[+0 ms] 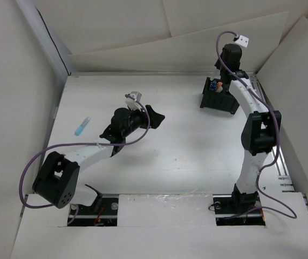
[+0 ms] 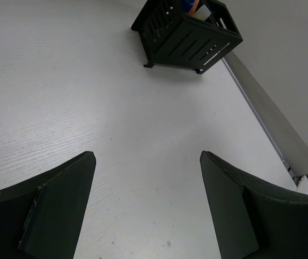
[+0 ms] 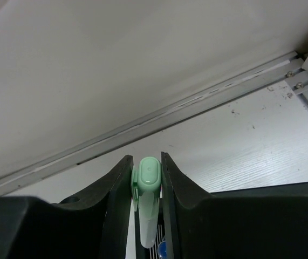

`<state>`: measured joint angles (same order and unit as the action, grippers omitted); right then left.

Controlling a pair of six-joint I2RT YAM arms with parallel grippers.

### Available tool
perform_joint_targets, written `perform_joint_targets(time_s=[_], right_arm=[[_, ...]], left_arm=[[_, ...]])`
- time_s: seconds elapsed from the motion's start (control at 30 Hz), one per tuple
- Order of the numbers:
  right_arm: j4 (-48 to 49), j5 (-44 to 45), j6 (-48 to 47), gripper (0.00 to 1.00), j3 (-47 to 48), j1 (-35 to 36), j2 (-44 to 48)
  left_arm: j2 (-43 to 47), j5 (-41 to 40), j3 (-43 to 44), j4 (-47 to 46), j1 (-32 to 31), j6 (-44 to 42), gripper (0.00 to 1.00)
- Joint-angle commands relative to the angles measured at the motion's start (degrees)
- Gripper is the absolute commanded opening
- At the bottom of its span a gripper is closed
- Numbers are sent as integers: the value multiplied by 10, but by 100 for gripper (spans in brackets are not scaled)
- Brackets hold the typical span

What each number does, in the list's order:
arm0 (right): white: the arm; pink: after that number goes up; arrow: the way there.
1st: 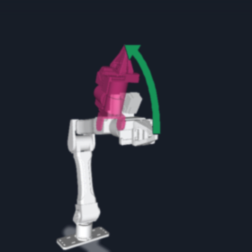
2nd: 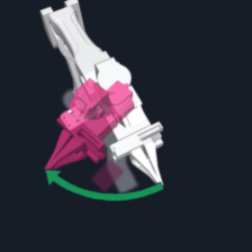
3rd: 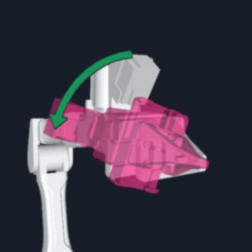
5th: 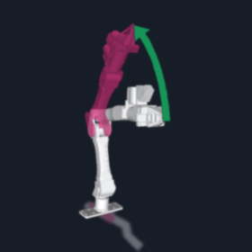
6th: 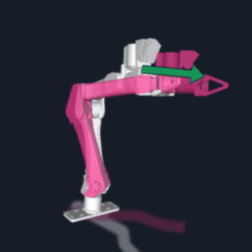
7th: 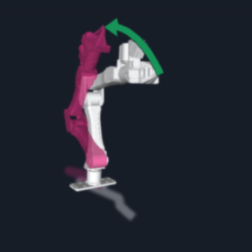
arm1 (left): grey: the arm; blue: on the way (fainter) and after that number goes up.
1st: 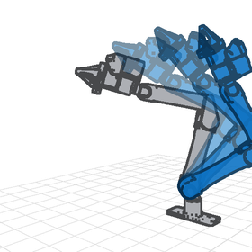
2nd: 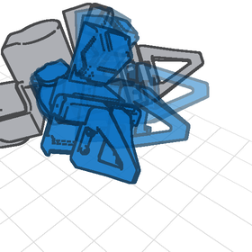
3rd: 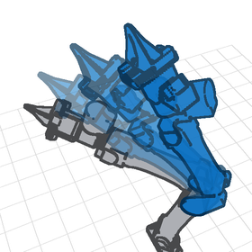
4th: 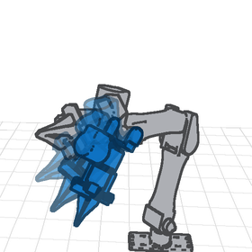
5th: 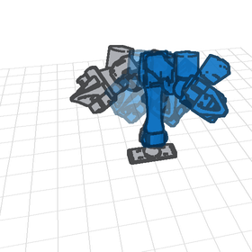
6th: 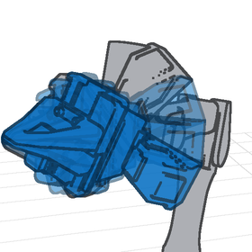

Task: Sort the stationery into containers
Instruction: Place the pen in the storage box.

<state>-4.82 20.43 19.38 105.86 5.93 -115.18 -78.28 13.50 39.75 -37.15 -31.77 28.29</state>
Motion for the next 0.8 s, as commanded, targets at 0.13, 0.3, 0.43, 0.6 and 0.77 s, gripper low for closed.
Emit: perform_joint_targets(time_s=[0.13,0.3,0.43,0.6,0.77], right_arm=[[11,78,-53,5,23,36,-5],[11,91,-64,5,16,43,-16],[11,96,-64,5,16,43,-28],[11,114,-75,5,16,43,-33],[11,120,-75,5,11,43,-38]], left_arm=[[-15,15,-6,-39,0,-13,76],[-15,21,-6,-44,0,-13,76],[-10,8,-6,-44,0,-13,76],[-4,2,-6,-33,0,-13,76],[-4,-4,-6,-33,0,-8,76]])
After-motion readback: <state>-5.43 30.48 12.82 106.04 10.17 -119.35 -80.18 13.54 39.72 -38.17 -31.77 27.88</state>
